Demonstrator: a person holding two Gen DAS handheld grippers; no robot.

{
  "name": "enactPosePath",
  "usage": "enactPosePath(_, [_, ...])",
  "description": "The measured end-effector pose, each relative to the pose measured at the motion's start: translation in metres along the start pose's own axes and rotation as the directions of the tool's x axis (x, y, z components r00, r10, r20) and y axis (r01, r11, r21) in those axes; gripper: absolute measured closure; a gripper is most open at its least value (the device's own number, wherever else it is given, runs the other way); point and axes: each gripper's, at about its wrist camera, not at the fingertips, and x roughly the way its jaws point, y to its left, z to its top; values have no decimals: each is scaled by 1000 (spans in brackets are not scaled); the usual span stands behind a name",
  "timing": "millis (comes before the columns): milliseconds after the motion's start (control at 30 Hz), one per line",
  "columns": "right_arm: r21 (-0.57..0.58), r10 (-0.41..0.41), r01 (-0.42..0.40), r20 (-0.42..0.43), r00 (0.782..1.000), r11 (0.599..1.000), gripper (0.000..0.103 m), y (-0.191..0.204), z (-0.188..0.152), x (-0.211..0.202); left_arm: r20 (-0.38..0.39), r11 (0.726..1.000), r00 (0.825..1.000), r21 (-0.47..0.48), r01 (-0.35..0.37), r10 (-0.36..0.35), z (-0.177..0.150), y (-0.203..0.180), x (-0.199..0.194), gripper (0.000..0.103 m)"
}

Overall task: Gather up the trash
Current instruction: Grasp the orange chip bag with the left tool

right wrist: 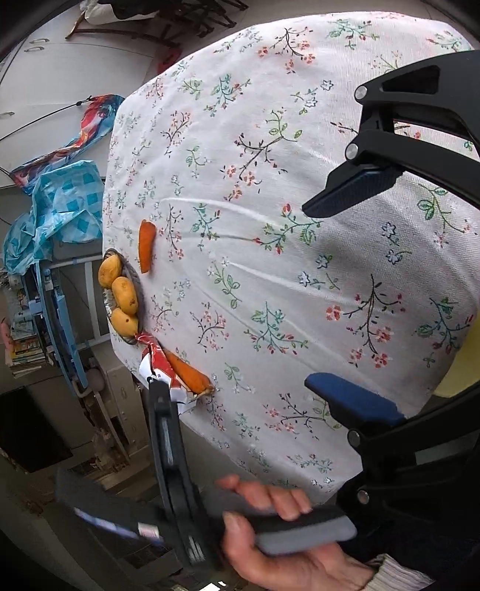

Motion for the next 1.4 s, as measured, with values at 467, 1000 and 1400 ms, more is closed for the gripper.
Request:
enactPosePath(467, [-4,28,-28,8,1000,1000,21,5,3,4,-13,943,981,-280,180,-192,-13,73,-5,94])
enactPosePath(1000, [-22,3,-3,2,1000,1000,21,10,-2,5,-100,905,932,-295,306,-348,-65,60,-31,45])
enactPosePath(1400, [-41,2,-2,-3,1000,999,21,13,4,10,-89,819,939,-522,240,-331,-73,112,-15,26])
